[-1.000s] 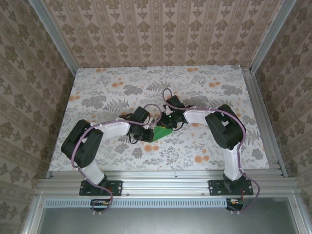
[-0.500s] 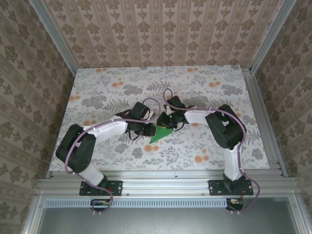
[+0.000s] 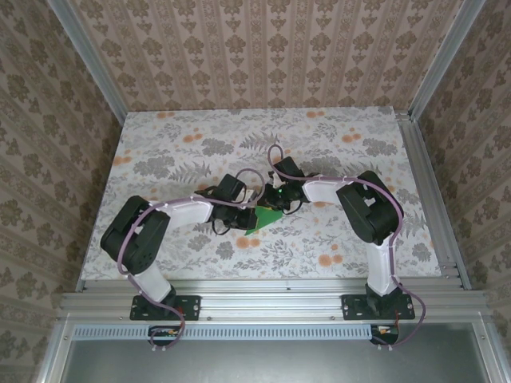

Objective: Fold a paper plane with a square sheet of paper (pick it up from the middle)

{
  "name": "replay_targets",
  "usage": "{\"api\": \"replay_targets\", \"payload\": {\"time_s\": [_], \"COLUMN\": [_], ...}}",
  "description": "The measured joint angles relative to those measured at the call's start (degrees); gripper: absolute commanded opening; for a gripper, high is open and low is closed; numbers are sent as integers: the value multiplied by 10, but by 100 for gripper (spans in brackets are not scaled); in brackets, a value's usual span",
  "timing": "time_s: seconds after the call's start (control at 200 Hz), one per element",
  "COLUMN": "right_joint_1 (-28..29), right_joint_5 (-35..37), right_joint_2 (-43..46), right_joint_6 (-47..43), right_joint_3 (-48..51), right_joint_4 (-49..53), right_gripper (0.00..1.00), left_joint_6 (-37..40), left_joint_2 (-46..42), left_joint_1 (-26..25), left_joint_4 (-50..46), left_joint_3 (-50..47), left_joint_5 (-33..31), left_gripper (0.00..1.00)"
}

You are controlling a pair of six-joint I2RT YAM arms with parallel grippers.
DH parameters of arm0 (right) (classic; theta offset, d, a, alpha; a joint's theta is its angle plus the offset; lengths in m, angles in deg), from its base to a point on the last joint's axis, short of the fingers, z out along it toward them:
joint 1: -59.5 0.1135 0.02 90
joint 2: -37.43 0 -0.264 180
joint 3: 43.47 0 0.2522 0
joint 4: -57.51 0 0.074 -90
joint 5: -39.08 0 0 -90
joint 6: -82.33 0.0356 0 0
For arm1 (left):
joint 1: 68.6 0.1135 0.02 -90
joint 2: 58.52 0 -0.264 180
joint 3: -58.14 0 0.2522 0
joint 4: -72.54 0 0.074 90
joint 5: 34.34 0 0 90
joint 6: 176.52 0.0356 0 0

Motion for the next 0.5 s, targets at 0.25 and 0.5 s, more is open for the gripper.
{"api": "replay_targets", "payload": {"time_s": [0.25, 0.5], "right_joint_1": [0, 0], "right_joint_5": [0, 0], "right_joint_2": [0, 0], "right_joint_6": [0, -2], "right_joint_3": [0, 0], "right_joint_4": [0, 1], "right_gripper": [21, 20], "left_joint_6": [-4, -4], "left_joint_2": [3, 2], "left_joint_1": [8, 18], "left_joint_4": [27, 46], "left_joint_3": [-16, -30], "left_joint_5": [13, 26], "left_gripper": [7, 7]}}
